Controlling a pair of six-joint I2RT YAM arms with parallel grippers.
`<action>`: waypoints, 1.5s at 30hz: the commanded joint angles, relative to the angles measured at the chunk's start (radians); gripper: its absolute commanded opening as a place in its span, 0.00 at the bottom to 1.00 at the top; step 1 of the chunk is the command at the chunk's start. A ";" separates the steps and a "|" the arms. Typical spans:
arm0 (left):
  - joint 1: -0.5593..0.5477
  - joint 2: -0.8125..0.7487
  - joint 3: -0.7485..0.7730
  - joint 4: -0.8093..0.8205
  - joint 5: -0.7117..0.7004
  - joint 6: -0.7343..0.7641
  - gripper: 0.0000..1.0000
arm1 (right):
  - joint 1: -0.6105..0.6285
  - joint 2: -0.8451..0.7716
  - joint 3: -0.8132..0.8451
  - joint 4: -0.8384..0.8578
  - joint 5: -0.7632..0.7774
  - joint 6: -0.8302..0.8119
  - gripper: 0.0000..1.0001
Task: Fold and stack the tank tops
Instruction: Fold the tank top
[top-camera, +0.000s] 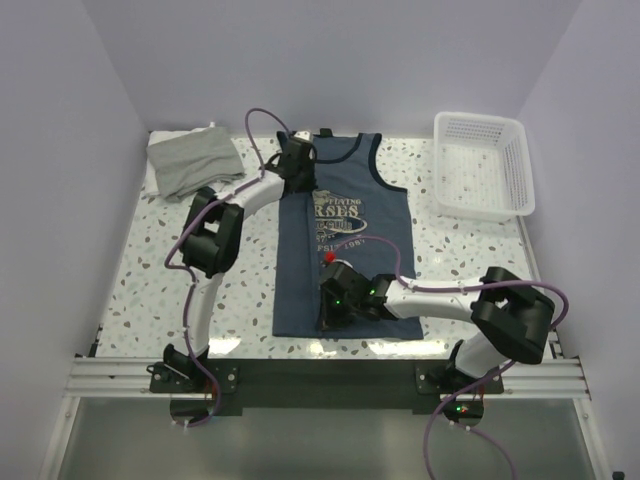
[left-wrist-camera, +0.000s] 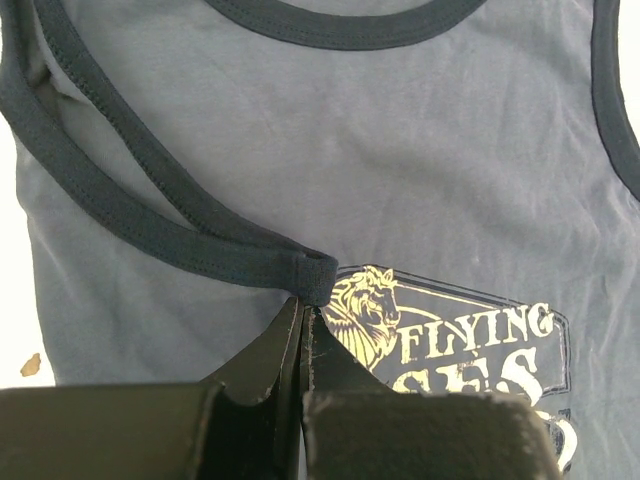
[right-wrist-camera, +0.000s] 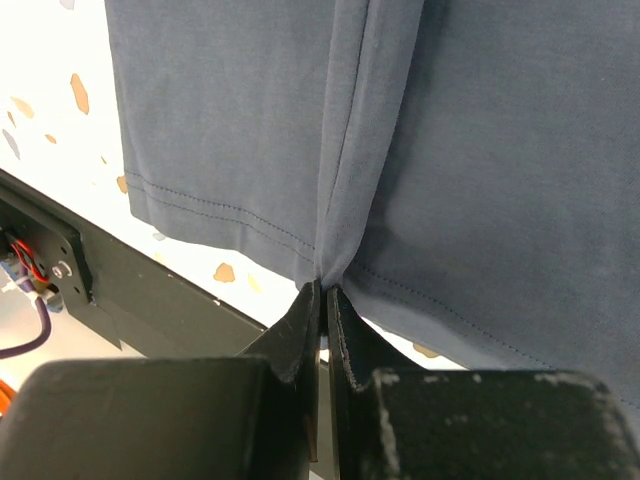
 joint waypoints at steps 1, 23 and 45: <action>-0.009 0.012 0.036 0.029 0.000 0.011 0.02 | -0.001 -0.032 -0.016 0.035 0.024 0.022 0.01; -0.014 -0.106 -0.013 0.075 0.003 0.006 0.73 | -0.013 -0.245 0.085 -0.258 0.261 -0.070 0.34; 0.110 -0.002 -0.095 -0.098 -0.026 -0.026 0.17 | 0.110 0.416 0.569 -0.253 0.173 -0.209 0.27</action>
